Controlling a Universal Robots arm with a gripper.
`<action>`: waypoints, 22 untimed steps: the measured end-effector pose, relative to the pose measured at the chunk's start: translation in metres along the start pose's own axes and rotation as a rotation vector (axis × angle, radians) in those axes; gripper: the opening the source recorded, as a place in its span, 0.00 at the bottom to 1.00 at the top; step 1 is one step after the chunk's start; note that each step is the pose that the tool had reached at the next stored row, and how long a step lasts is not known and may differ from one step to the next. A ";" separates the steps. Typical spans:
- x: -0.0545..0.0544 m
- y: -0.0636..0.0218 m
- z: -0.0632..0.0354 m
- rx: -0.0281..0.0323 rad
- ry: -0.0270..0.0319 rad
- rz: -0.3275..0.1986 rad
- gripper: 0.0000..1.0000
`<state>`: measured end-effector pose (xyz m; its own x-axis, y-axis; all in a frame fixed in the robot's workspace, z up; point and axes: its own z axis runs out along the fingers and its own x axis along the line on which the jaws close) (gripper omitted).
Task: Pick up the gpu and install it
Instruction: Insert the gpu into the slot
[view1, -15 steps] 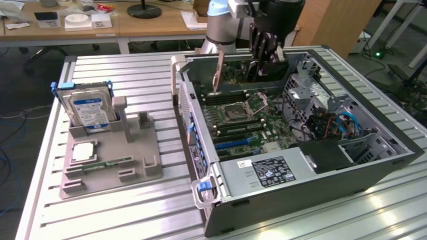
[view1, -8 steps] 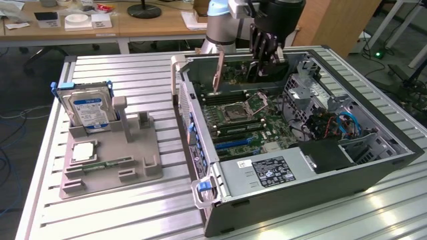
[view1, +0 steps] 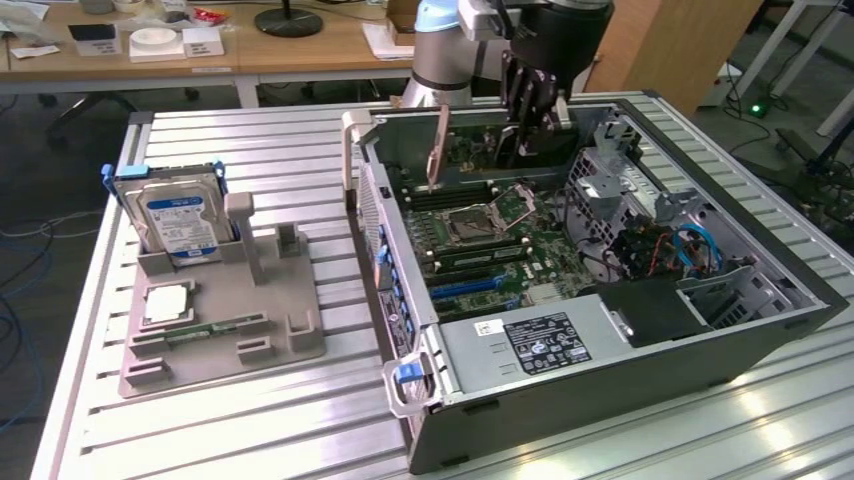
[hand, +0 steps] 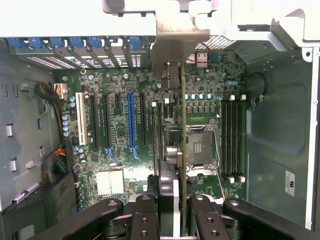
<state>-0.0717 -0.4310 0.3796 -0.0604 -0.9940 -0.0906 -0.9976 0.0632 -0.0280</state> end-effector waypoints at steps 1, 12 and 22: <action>0.000 0.0000 0.0001 0.0000 -0.0001 0.000 0.28; 0.004 0.0001 0.0123 0.0001 0.0002 0.002 0.28; 0.004 0.0001 0.0123 0.0001 0.0002 0.002 0.28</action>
<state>-0.0717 -0.4336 0.3671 -0.0620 -0.9940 -0.0905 -0.9975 0.0647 -0.0280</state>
